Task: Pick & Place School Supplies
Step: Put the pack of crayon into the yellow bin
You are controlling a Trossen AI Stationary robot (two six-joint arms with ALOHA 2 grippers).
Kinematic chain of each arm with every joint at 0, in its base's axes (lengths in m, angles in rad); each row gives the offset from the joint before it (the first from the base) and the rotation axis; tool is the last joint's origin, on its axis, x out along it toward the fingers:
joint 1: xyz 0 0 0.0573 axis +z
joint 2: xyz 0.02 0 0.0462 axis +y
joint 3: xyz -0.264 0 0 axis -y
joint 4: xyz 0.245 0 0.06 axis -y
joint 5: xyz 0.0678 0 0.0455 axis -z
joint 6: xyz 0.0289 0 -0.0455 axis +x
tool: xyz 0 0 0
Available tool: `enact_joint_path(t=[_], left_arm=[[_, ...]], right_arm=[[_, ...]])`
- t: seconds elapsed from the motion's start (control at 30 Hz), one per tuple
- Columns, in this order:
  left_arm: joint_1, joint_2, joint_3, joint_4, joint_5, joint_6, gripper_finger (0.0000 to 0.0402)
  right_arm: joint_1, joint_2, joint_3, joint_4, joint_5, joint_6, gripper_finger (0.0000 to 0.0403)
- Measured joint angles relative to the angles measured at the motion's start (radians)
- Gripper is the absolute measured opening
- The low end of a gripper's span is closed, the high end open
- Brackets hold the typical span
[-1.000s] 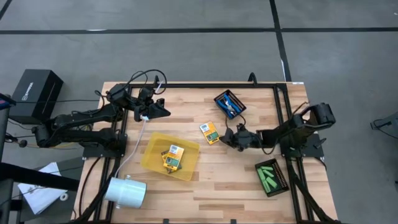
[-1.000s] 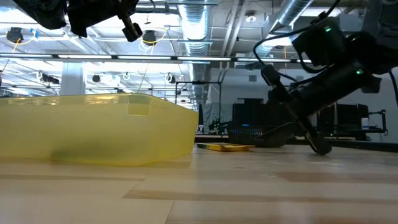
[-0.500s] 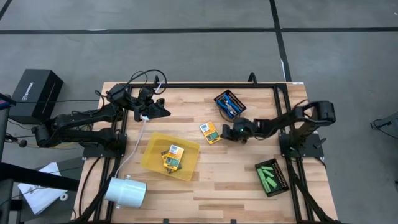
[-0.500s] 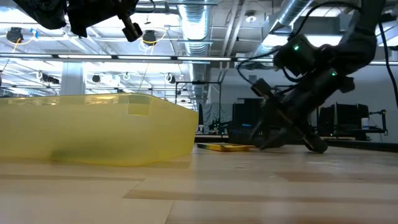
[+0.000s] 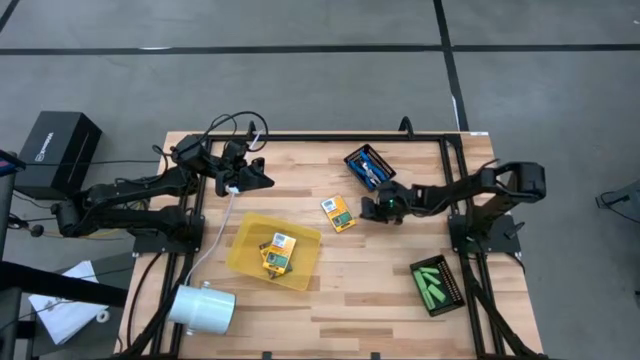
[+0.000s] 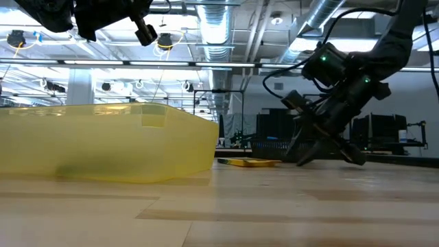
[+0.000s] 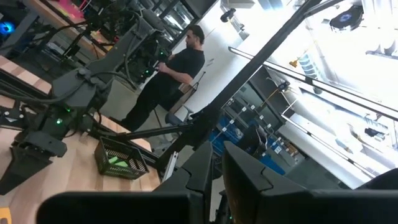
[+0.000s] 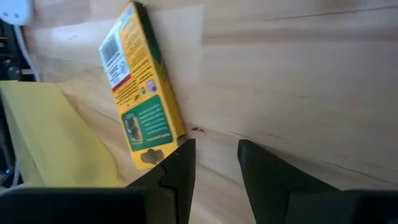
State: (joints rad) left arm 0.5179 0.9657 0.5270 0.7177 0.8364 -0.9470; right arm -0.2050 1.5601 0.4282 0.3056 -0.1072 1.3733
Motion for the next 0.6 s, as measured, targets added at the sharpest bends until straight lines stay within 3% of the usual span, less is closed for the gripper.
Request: enact_joint_path(t=[0.2, 0.6], left_arm=[[0.000, 0.000, 0.000, 0.000, 0.000, 0.000, 0.0030], [0.000, 0.000, 0.000, 0.000, 0.020, 0.000, 0.0030]], right_arm=[[0.005, 0.048, 0.016, 0.088, -0.012, 0.011, 0.0118], [0.007, 0.243, 0.220, 0.095, -0.143, -0.061, 0.0118]])
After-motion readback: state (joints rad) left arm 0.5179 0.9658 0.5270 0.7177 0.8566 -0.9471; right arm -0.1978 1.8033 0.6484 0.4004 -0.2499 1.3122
